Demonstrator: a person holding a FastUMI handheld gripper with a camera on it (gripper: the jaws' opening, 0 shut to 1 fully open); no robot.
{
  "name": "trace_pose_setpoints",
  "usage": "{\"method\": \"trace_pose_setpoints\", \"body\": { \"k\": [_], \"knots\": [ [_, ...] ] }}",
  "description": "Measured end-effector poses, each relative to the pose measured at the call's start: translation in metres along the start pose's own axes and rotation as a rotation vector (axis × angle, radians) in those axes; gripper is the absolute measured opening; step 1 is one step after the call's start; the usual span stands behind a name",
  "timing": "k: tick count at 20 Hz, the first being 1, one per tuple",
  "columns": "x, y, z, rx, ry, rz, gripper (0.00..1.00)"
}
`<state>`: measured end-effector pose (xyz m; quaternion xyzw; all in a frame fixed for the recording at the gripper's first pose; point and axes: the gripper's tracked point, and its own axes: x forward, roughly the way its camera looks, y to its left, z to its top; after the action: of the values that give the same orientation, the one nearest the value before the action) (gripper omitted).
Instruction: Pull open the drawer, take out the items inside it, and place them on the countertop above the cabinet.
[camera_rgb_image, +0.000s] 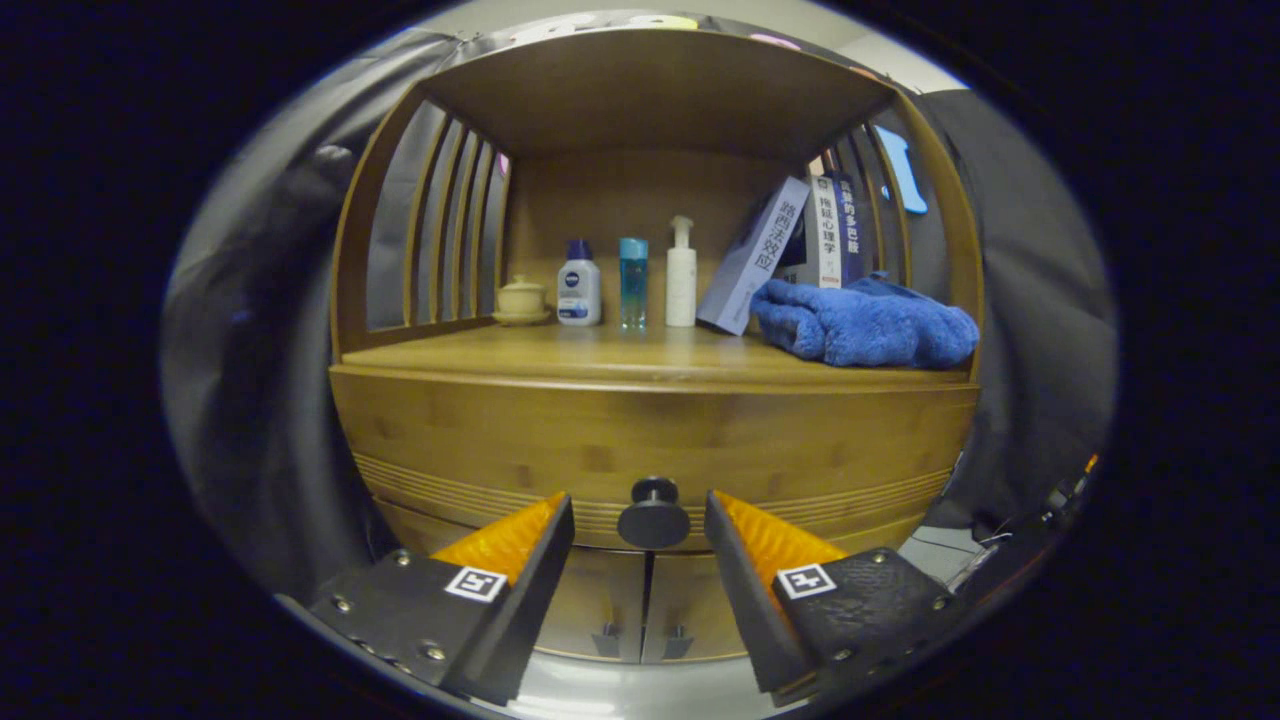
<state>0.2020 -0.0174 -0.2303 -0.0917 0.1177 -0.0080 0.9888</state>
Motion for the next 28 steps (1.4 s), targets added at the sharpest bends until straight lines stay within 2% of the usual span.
{"method": "trace_pose_setpoints", "body": {
  "k": [2, 8, 11, 12, 13, 16, 18, 28],
  "knots": [
    [0.005, 0.0, -0.002, 0.001, -0.006, -0.005, 0.84],
    [0.029, 0.0, -0.002, -0.001, -0.044, -0.039, 0.54],
    [0.022, -0.002, 0.005, 0.025, -0.114, -0.045, 0.54],
    [0.023, -0.002, 0.002, 0.042, -0.111, -0.047, 0.51],
    [0.024, 0.0, 0.008, 0.046, -0.133, -0.035, 0.48],
    [0.022, 0.006, 0.0, 0.056, -0.081, 0.039, 0.38],
    [0.012, 0.001, 0.0, 0.048, -0.068, 0.018, 0.3],
    [-0.082, 0.005, -0.019, 0.064, -0.067, 0.019, 0.3]
  ]
}}
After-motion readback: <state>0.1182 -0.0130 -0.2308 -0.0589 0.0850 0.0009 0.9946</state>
